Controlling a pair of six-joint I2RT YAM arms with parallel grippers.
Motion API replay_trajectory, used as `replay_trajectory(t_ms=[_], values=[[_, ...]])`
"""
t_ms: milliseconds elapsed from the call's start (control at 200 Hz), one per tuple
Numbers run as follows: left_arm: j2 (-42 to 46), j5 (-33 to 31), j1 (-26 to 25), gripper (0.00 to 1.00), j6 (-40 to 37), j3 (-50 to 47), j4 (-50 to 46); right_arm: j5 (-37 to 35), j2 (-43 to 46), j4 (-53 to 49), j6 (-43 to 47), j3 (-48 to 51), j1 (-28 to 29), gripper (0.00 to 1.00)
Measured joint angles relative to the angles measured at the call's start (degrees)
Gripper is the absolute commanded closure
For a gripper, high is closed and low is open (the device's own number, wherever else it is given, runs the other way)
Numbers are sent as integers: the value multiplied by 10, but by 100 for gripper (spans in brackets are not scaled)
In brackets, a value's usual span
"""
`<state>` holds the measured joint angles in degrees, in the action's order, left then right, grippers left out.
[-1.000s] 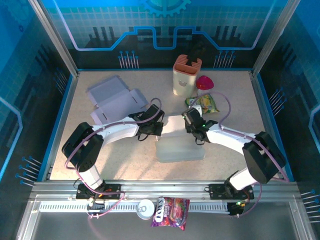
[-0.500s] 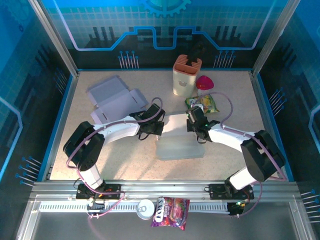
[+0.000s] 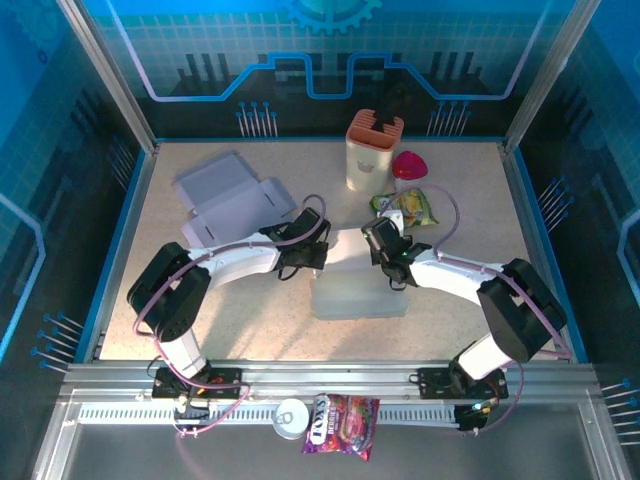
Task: Fold the paper box
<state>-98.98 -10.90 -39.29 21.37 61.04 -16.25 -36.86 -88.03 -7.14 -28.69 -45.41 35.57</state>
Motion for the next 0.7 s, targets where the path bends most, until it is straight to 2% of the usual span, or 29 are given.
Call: replay_trajectory(t_ms=[390,530,700], values=[[8,-45,-14,100,28,-50,91,4,0,-18,-11,0,1,100],[7,-97,-36,100,39,-52,92,4,0,-30,-24,-5,3,100],[-15,-186,-67,100,88,-33,76,1,0,-40,-50,-6,9,100]])
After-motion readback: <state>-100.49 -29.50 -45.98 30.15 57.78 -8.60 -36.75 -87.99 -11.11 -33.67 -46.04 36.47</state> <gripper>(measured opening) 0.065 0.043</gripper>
